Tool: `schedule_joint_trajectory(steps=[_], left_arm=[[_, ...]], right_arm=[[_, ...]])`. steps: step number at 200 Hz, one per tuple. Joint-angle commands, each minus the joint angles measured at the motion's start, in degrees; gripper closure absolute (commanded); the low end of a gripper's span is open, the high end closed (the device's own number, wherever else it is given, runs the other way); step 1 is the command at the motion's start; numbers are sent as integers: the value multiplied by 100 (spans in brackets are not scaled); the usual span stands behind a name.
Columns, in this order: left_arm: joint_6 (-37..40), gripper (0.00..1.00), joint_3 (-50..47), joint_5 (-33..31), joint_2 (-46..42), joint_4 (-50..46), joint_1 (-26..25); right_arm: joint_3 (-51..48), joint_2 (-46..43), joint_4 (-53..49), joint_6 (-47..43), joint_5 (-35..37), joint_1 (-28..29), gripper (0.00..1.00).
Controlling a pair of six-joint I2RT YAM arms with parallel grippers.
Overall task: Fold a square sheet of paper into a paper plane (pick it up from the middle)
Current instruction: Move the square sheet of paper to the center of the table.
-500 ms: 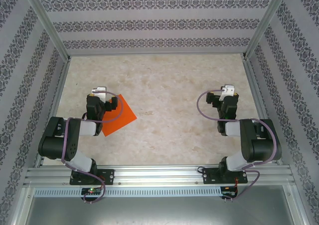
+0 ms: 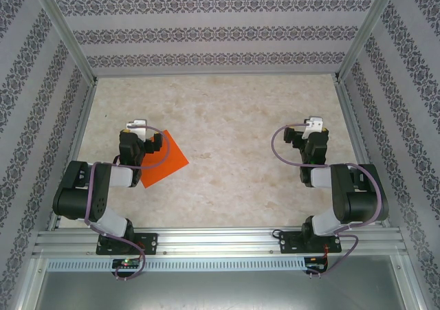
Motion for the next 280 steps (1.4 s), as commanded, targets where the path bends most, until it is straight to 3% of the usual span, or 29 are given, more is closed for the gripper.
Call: schedule_joint_trajectory(steps=[1, 17, 42, 68, 83, 91, 104, 124, 145, 167, 178, 189, 199, 214, 245, 280], left_arm=[[123, 0, 29, 155, 2, 199, 78], [166, 0, 1, 271, -27, 244, 80], [106, 0, -74, 151, -364, 112, 81], [-453, 0, 652, -389, -1203, -2171, 129], [-715, 0, 787, -435, -1494, -2576, 143], [-1031, 0, 832, -580, -1667, -2752, 144], [-1488, 0, 1123, -659, -1886, -3470, 153], [-2034, 0, 1545, -302, -2067, -4208, 161], [-3075, 0, 1724, 69, -2127, -4547, 170], [-2937, 0, 2013, 1881, -1734, -4414, 171], [-2968, 0, 2311, 2643, -1370, -4615, 148], [-2954, 0, 2492, 3001, -1066, -4756, 66], [-2934, 0, 2600, 2854, -884, -4951, -67], [-2886, 0, 2816, 2618, -604, -5313, -303], [-2630, 0, 3518, 1623, 258, -6448, -838], [-2903, 2, 3934, 615, 765, -7206, -893]], right_arm=[[91, -63, 131, 56, -154, -70, 2], [51, -73, 193, -39, -284, -44, 2], [-95, -145, 530, -210, 102, 188, 2], [-409, -277, 787, -269, 365, 308, 2], [-548, -659, 773, -315, 464, 387, 2], [-449, -1108, 200, -270, 477, 438, 2], [184, -1977, -2070, -35, 331, 448, 2], [1042, -2720, -4747, 538, 579, 458, 2], [1637, -3050, -6358, 1891, 705, 449, 2], [1916, -3238, -7102, 2977, -100, 424, 2], [1680, -3311, -6828, 3055, -786, 422, 2], [1397, -3385, -6348, 3330, -1544, 422, 2], [1167, -3426, -5867, 3633, -2133, 475, 2], [1081, -3423, -5685, 3916, -2328, 740, 2], [1583, -3186, -6566, 3529, -1708, 1575, 2], [1776, -2893, -6618, 3694, -1292, 2129, 2]])
